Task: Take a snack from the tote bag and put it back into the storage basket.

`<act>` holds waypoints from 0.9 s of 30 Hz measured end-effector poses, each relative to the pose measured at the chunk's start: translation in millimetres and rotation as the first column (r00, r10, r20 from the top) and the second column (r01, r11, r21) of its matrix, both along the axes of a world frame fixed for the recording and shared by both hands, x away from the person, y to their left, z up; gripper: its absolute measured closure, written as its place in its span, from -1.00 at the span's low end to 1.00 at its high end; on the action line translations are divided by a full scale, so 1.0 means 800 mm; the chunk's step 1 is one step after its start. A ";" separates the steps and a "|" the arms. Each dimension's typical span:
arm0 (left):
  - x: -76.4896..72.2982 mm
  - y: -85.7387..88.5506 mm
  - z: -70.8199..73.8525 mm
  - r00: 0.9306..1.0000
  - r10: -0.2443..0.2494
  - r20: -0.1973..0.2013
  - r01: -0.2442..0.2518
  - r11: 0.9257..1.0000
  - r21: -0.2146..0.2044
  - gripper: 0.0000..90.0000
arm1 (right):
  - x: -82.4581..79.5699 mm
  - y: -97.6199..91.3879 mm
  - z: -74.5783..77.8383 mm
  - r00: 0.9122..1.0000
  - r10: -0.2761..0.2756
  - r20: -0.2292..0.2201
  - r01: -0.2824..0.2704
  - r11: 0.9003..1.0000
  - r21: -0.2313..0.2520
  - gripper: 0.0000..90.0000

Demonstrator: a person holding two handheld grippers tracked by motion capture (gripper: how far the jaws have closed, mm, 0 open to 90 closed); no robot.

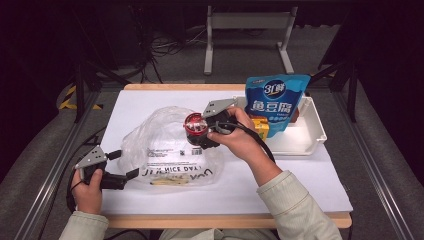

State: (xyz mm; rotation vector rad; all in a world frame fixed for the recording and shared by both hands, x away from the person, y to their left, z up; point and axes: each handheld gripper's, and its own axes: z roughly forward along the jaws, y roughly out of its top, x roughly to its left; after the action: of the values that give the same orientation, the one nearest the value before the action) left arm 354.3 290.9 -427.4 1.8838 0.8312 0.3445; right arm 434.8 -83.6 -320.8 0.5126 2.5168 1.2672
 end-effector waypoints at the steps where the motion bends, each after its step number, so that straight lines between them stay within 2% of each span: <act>1: 0.000 0.000 0.000 1.000 0.000 0.000 0.000 1.000 0.000 -0.95 | -0.001 -0.002 0.001 1.000 -0.002 0.006 0.002 1.000 -0.003 -0.44; 5: 0.000 0.000 0.000 1.000 0.001 0.000 -0.001 1.000 0.001 -0.95 | -0.007 -0.015 0.007 1.000 -0.011 0.005 0.011 1.000 0.008 -0.44; 11: 0.000 0.000 0.000 1.000 0.001 0.000 -0.001 1.000 0.001 -0.95 | -0.012 -0.029 0.011 1.000 -0.024 0.013 0.024 1.000 -0.001 -0.44; 16: 0.000 -0.001 0.000 1.000 0.003 0.001 -0.003 1.000 0.003 -0.95 | -0.017 -0.051 0.016 0.999 -0.047 0.014 0.047 0.999 0.012 -0.43; 27: 0.000 -0.001 0.000 1.000 0.002 0.000 -0.002 1.000 0.005 -0.95 | -0.019 -0.086 0.024 0.996 -0.091 0.018 0.090 0.996 0.026 -0.43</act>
State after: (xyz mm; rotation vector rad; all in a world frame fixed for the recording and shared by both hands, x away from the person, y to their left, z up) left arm 354.1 290.0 -427.1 1.8877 0.8334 0.3485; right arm 419.8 -152.6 -301.8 0.6106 2.4358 1.2657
